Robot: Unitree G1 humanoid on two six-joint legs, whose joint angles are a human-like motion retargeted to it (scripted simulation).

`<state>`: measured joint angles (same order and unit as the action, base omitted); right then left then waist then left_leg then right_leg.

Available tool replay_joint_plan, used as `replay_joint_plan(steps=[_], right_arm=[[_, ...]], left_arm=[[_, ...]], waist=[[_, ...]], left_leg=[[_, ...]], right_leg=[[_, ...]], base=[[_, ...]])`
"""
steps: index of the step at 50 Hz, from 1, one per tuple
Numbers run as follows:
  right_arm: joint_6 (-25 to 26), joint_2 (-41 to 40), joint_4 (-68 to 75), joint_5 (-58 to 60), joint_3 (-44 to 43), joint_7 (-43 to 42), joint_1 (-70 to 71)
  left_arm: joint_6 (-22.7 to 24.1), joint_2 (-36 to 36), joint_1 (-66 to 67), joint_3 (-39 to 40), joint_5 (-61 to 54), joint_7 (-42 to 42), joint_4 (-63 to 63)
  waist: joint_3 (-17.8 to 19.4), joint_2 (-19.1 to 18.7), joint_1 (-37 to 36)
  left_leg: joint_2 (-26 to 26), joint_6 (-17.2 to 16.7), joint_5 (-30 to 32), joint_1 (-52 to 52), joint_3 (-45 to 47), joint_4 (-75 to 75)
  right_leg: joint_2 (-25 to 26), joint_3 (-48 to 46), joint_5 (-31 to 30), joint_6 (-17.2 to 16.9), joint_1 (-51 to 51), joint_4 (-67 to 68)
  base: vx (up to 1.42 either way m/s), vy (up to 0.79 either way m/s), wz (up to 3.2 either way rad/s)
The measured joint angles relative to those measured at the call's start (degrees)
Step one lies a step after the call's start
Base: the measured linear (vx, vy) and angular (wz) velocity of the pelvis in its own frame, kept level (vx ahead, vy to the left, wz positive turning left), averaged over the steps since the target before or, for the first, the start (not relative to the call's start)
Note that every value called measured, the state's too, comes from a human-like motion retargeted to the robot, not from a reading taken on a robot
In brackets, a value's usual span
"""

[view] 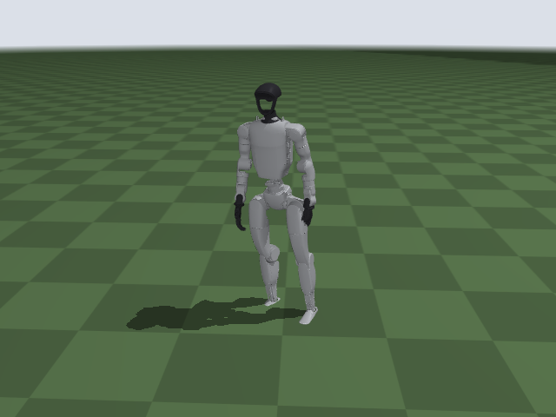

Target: Dance

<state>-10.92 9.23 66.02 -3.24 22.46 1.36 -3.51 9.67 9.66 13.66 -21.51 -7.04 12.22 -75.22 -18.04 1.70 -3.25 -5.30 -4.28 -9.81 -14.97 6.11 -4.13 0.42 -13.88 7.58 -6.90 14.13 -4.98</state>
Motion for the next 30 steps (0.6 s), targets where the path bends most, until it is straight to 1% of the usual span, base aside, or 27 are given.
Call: replay_joint_plan(steps=[10,15,18,20,22,24,26,30], right_arm=[[-0.7,-0.1,-0.6,0.5,0.4,-0.4,-0.2],[-0.9,0.0,-1.2,0.5,-0.3,-0.6,-0.4],[-0.6,0.6,-1.1,0.0,-1.2,0.1,0.8],[-0.4,1.9,-1.0,-0.4,-2.1,0.8,2.8],[-0.5,1.2,-0.7,-0.3,-2.5,0.3,1.9],[-0.4,2.4,-0.5,-0.5,-3.3,0.6,3.5],[-0.3,2.8,-0.1,-0.6,-4.1,0.6,4.0],[-0.3,3.5,0.7,-0.4,-5.2,0.3,4.5]], left_arm=[[0.0,-1.1,1.7,-1.6,2.2,1.1,-1.3],[0.2,-1.4,2.4,-1.8,3.1,1.0,-1.5],[0.1,-0.9,1.6,-1.2,3.2,1.5,-1.7],[-0.1,0.5,-0.1,-0.5,3.1,2.1,-1.8],[0.1,-0.8,1.0,-0.5,3.4,1.4,-1.8],[0.1,0.2,-0.2,0.1,3.4,1.6,-1.8],[0.2,0.2,-0.5,0.5,3.6,1.6,-1.8],[0.4,-0.1,-0.4,1.0,4.1,1.1,-1.8]], waist=[[-2.8,-0.1,-0.2],[-3.3,-0.2,-0.7],[0.0,-0.7,-1.4],[2.8,-0.8,-1.8],[3.9,-1.6,-2.3],[5.6,-1.7,-2.5],[7.0,-1.9,-2.6],[8.2,-2.6,-2.5]], left_leg=[[0.3,-0.6,1.5,-4.8,-1.7,0.9],[0.5,-1.2,-0.5,-9.3,-2.8,7.6],[0.2,-1.6,-3.4,-9.5,-3.4,14.2],[0.4,-2.1,-5.2,-7.4,-3.7,15.8],[-0.3,-2.1,-5.8,-9.0,-3.7,20.5],[-0.1,-2.2,-6.3,-7.6,-3.3,20.7],[-0.3,-2.1,-5.9,-6.9,-2.6,21.2],[-0.8,-1.4,-4.6,-6.6,-0.7,22.0]], right_leg=[[-0.4,-1.1,-0.2,0.4,3.6,0.0],[-0.9,-1.8,-0.3,0.7,4.5,0.0],[-1.0,-2.1,0.6,0.9,1.7,0.4],[-1.2,-2.0,3.2,0.9,-0.4,2.3],[-1.2,-2.7,1.8,1.1,-1.7,1.2],[-1.5,-2.6,3.8,1.2,-2.7,2.4],[-2.1,-3.0,4.2,1.3,-3.7,2.6],[-3.4,-4.0,4.5,1.3,-4.4,2.7]], base=[[0.00,-0.01,0.10],[0.00,-0.02,0.22],[0.00,0.00,0.00],[0.04,-0.02,0.06],[0.00,-0.01,0.10],[0.07,-0.03,0.24],[0.03,-0.01,0.30],[0.02,0.00,0.34]])
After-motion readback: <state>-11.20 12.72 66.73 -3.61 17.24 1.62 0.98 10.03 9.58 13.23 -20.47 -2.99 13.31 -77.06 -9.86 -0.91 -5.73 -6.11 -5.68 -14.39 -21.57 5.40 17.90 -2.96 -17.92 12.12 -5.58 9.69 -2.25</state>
